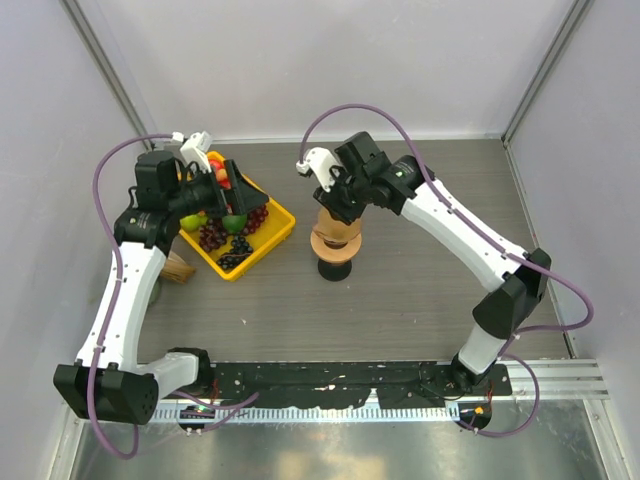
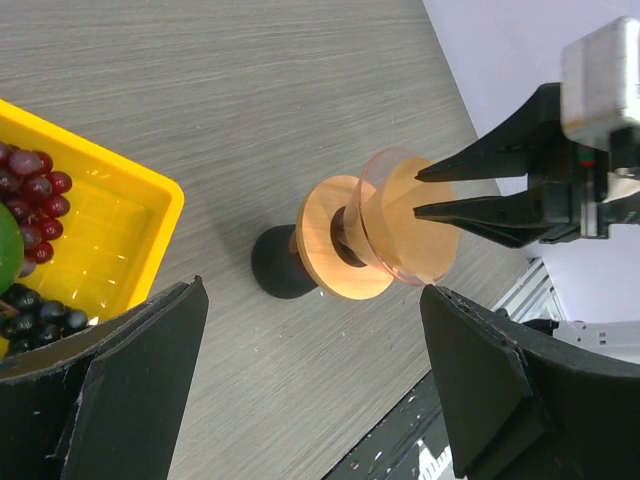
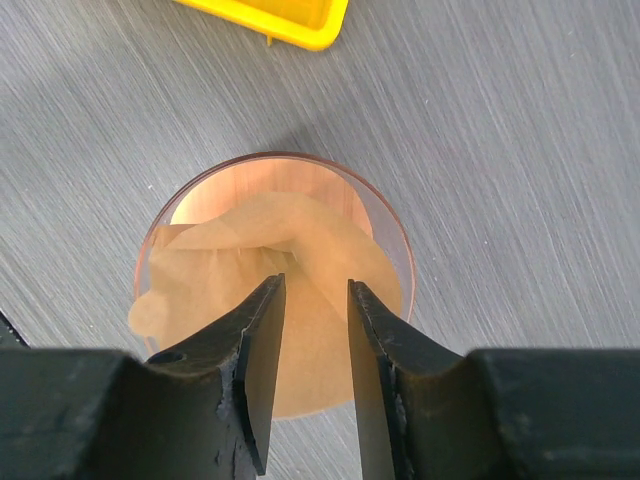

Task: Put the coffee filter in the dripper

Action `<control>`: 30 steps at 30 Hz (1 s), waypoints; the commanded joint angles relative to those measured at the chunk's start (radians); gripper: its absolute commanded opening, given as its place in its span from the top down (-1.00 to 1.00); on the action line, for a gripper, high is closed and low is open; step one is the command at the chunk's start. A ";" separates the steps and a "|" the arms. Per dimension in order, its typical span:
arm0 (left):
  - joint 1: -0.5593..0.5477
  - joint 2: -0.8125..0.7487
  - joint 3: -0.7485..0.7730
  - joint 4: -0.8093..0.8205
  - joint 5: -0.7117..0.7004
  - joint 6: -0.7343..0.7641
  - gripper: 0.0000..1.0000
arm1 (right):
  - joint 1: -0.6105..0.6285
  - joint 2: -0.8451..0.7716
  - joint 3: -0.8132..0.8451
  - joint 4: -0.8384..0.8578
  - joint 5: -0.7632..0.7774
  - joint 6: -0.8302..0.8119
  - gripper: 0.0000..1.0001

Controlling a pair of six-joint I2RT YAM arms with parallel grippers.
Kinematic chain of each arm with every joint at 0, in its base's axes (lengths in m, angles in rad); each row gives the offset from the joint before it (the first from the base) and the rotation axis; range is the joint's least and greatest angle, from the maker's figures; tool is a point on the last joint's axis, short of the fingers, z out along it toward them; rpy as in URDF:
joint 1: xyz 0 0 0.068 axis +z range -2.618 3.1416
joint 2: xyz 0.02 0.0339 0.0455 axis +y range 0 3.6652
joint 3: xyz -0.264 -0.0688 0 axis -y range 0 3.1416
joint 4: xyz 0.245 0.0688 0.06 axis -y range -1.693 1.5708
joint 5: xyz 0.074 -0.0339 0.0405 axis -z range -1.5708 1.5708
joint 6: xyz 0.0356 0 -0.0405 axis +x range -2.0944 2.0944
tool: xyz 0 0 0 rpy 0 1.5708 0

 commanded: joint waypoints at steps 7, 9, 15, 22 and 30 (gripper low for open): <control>-0.100 0.085 0.121 -0.035 0.102 0.109 -0.98 | -0.101 -0.159 0.033 0.077 -0.128 0.068 0.18; -0.110 0.126 0.184 -0.111 0.090 0.135 -0.98 | -0.145 -0.186 0.025 0.112 -0.166 0.105 0.15; -0.103 0.350 0.582 -0.611 -0.051 0.458 -0.98 | -0.336 -0.277 -0.123 0.270 -0.251 0.239 0.13; -0.038 0.445 0.727 -0.716 -0.194 0.538 -0.98 | -0.553 -0.384 -0.358 0.441 -0.352 0.352 0.05; -0.022 0.357 0.539 -0.597 -0.300 0.540 -0.98 | -0.661 -0.469 -0.615 0.496 -0.367 0.305 -0.12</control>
